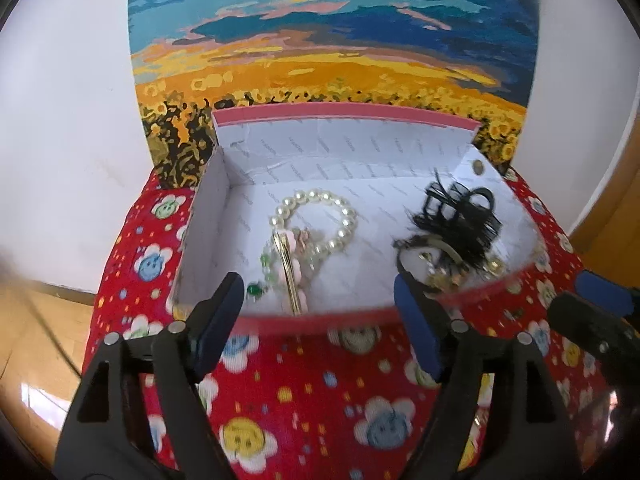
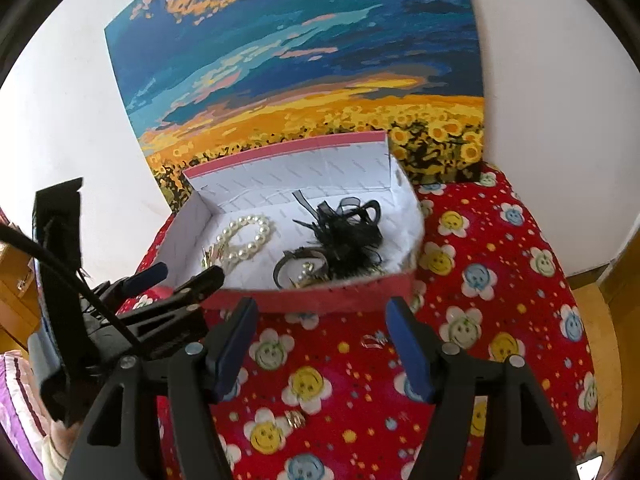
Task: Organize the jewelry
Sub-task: 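Lower the pin and brooch into the pink box and open both tools, then move the left tool to the small gold brooch and grasp it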
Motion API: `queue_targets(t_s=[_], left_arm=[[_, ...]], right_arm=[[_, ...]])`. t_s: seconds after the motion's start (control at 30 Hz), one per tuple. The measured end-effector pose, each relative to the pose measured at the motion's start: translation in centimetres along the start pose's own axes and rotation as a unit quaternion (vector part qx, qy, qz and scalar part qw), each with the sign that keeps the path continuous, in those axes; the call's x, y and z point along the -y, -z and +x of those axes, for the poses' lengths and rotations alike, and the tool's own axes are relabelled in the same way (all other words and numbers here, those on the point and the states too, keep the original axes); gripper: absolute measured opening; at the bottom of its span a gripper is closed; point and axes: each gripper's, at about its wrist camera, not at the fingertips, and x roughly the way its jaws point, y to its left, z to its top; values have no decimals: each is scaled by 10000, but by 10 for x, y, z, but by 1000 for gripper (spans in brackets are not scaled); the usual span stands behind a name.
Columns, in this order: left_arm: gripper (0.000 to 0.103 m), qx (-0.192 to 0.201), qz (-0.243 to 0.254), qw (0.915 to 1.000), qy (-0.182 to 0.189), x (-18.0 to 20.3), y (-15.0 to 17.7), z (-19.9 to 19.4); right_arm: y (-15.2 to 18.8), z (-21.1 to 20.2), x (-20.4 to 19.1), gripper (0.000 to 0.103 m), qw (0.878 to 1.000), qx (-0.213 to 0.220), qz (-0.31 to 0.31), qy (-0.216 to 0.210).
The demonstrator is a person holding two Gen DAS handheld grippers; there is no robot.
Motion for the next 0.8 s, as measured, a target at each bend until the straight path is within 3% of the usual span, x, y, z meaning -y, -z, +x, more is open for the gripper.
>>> queue_targets(t_s=[0.4,0.8], left_arm=[[74,-178,-111,9996,192,21,31,-36],[75,-486,300,9978,337,66,57,-34]], right_arm=[[24,-32,40,71,9999,59,124,43],[40,-52,86,72,9982,136,463,367]])
